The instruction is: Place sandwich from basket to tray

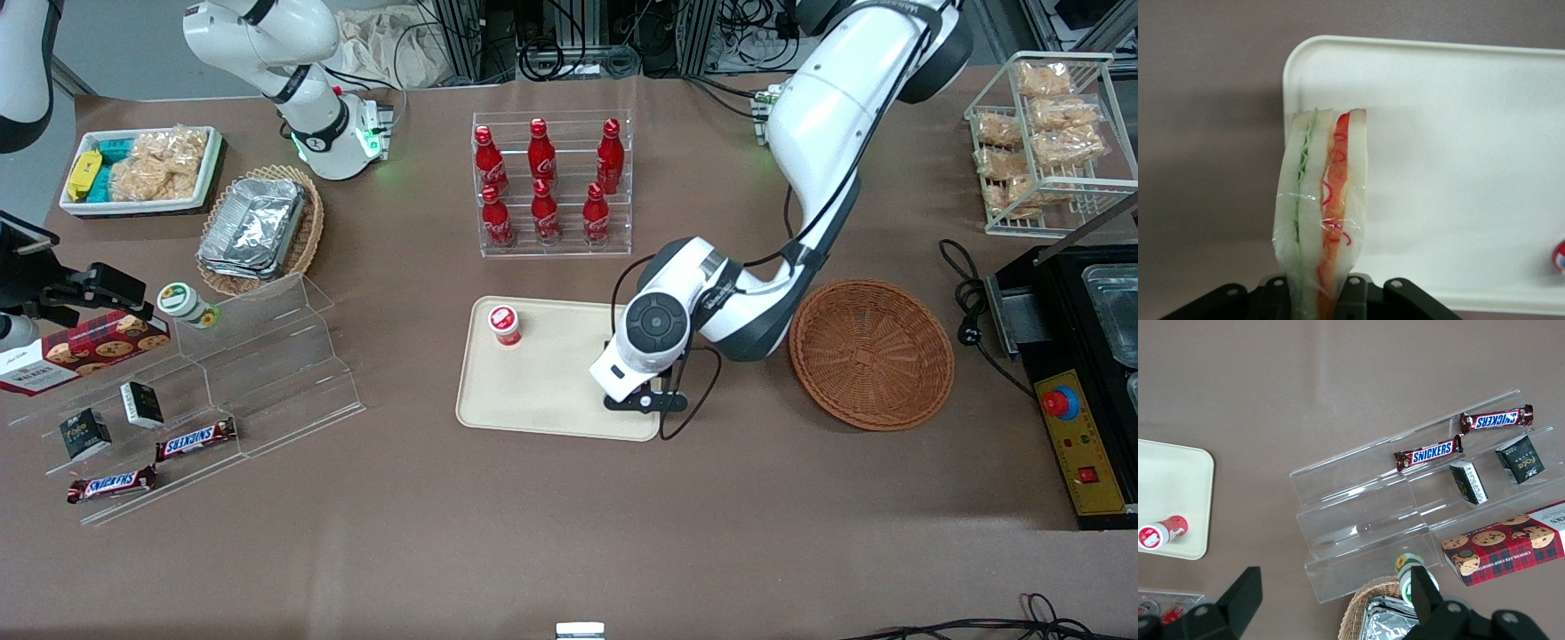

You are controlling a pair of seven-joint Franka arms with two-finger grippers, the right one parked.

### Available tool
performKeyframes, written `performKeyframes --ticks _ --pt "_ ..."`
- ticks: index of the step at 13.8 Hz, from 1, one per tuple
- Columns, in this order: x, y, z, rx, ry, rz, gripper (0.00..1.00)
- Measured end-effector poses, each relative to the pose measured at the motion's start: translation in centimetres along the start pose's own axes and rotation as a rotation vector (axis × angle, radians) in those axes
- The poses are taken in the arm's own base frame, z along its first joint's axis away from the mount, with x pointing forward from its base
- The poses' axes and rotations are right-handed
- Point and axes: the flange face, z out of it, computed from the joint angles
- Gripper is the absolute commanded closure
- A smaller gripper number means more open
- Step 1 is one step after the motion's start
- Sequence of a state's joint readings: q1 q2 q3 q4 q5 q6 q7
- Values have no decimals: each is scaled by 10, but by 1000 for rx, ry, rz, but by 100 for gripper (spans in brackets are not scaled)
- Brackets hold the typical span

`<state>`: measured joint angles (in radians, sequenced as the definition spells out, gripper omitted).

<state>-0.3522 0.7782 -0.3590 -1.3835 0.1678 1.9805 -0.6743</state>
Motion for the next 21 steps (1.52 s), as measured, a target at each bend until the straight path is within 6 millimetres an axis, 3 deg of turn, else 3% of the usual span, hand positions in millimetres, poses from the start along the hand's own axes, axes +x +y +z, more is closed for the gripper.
performKeyframes --ticks 1,2,4,7,9,11,16,18,21 --pt "4 1 9 -10 3 -2 25" --pt "5 1 16 -14 0 -4 0" --pt "7 2 20 -15 -2 -15 0" --pt "11 2 9 -26 16 -27 0" --pt "15 0 -9 -35 43 -34 0" --pt "16 -12 -46 -16 72 -48 0" --pt "-11 -80 -162 37 95 -27 0" --pt "-32 -118 -187 42 99 15 0" --pt "-61 -203 -216 22 94 90 0"
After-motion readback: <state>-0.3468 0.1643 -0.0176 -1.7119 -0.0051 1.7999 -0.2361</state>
